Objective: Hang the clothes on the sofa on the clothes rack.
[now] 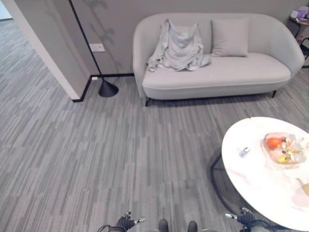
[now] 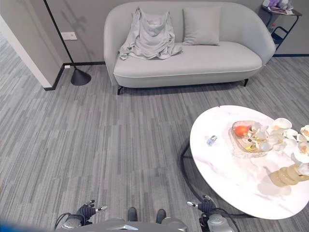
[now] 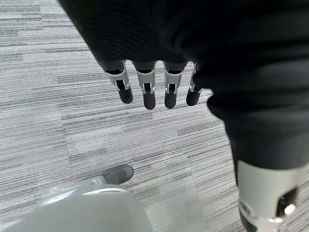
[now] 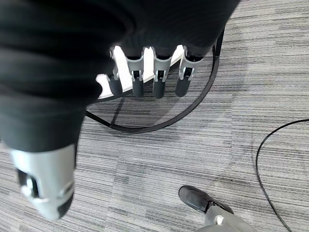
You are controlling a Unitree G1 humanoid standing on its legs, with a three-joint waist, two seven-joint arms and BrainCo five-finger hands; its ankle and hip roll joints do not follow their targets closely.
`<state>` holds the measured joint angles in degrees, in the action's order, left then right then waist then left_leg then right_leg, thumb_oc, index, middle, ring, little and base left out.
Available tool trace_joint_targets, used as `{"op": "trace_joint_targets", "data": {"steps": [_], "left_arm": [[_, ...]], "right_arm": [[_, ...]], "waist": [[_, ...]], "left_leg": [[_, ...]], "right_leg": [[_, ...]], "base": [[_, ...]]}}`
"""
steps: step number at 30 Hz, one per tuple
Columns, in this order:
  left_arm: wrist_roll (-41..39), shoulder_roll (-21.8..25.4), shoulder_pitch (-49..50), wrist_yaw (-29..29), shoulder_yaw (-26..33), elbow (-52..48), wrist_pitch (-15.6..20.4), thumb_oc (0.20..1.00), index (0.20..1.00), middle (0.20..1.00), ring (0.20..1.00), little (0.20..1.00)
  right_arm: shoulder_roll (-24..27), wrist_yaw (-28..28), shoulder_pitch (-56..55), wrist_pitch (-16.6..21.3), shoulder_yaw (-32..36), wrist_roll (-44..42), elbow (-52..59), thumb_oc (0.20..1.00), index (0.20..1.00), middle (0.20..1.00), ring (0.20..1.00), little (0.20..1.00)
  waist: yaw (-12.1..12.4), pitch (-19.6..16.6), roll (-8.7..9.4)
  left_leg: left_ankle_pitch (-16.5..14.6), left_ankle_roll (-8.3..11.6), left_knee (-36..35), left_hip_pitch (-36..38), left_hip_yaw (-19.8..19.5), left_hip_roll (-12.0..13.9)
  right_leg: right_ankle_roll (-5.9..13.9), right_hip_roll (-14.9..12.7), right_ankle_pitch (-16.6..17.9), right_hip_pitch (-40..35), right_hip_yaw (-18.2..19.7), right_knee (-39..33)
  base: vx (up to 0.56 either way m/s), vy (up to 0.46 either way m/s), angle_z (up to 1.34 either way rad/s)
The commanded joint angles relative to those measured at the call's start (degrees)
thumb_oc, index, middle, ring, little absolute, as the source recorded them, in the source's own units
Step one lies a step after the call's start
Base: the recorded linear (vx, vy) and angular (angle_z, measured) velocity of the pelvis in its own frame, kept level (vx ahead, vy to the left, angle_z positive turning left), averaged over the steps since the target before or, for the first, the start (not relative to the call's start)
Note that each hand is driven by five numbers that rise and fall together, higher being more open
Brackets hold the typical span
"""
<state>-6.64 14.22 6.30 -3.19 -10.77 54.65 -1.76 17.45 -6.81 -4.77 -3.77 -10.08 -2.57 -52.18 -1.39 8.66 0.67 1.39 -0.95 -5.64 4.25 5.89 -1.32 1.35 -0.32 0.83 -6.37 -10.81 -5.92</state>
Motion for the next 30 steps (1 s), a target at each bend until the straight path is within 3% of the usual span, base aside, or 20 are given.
{"op": "trace_joint_targets", "data": {"steps": [1, 30], "left_arm": [[-1.76, 1.38, -3.31, 0.29, -0.84, 1.16, 1.77, 1.000, 1.000, 1.000, 1.000, 1.000], [-0.55, 0.51, -4.96, -0.85, -1.02, 4.33, 1.74, 1.000, 1.000, 1.000, 1.000, 1.000]], "right_arm": [[1.41, 0.52, 1.59, 0.41, -0.30, -1.22, 2.35, 1.000, 1.000, 1.000, 1.000, 1.000], [0.60, 0.22, 2.46, 0.38, -0.65, -2.27, -0.97, 1.000, 1.000, 1.000, 1.000, 1.000]], "waist": [[0.46, -0.36, -0.88], [0.81, -0.71, -1.01]], "left_leg": [[-2.96, 5.29, 0.64, 3.09, 2.43, 2.84], [-3.03, 5.22, 0.64, 3.01, 2.18, 2.64]], "right_leg": [[10.95, -7.09, 1.07, 1.66, -0.69, 0.92], [10.94, -7.45, 1.27, 1.67, -1.25, 0.92]], "base": [[0.00, 0.000, 0.00], [0.00, 0.000, 0.00]]}}
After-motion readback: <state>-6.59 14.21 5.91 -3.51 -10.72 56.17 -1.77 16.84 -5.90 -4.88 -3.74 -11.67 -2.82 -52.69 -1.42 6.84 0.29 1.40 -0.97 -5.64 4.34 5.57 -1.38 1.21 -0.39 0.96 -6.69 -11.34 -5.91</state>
